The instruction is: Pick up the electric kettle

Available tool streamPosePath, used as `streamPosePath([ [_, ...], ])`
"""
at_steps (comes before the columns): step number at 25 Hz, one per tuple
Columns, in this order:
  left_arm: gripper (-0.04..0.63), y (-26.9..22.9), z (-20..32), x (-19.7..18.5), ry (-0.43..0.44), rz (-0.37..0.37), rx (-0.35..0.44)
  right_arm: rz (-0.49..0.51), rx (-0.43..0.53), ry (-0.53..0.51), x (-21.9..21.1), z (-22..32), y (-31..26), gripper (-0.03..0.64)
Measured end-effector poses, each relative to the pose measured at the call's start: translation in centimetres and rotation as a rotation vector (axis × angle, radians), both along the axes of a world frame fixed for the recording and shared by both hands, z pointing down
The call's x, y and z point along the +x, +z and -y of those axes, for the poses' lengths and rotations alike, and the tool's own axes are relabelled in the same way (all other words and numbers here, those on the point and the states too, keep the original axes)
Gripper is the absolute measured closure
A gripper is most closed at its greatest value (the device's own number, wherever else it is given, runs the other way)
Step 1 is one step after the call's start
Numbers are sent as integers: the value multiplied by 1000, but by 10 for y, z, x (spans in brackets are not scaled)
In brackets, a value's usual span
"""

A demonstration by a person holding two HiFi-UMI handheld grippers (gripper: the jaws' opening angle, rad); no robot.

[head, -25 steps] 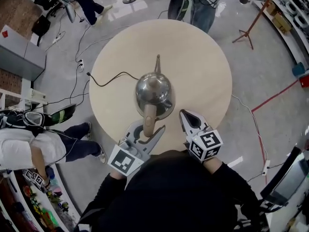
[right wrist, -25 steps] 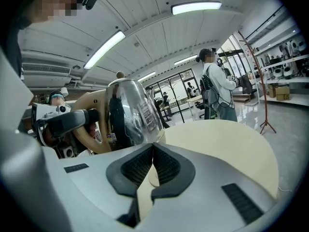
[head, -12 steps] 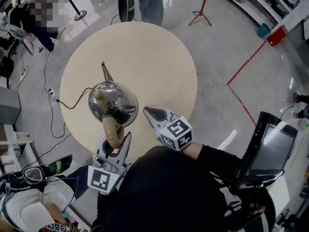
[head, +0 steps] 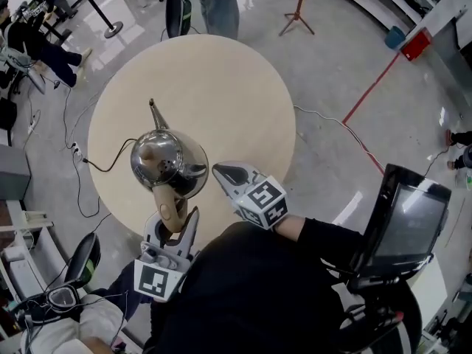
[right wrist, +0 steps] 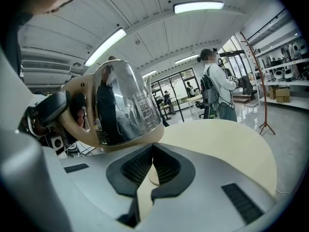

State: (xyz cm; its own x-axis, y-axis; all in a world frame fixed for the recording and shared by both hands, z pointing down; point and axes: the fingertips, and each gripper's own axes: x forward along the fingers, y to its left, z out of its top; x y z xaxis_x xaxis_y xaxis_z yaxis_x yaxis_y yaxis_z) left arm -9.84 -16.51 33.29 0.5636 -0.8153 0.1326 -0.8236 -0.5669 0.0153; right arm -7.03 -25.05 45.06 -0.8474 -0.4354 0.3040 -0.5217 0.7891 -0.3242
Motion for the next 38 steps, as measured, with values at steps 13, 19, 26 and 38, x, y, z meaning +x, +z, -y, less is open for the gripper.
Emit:
streamPosePath([
  [13,485,12,6,-8,47,-4,-4,-15,-9,18,-7,3,12,604],
  [19,485,-52,-3,-31,37,-5,-20,-25,-19,3,-33,-9,-50,604],
  [26,485,-10,3,-6,24,42,35,-29,-9,-25,-10,-2,-1,604],
  [38,485,-9,4,-7,6,-18,5,-41,-12,-24,-10,-1,-3,604],
])
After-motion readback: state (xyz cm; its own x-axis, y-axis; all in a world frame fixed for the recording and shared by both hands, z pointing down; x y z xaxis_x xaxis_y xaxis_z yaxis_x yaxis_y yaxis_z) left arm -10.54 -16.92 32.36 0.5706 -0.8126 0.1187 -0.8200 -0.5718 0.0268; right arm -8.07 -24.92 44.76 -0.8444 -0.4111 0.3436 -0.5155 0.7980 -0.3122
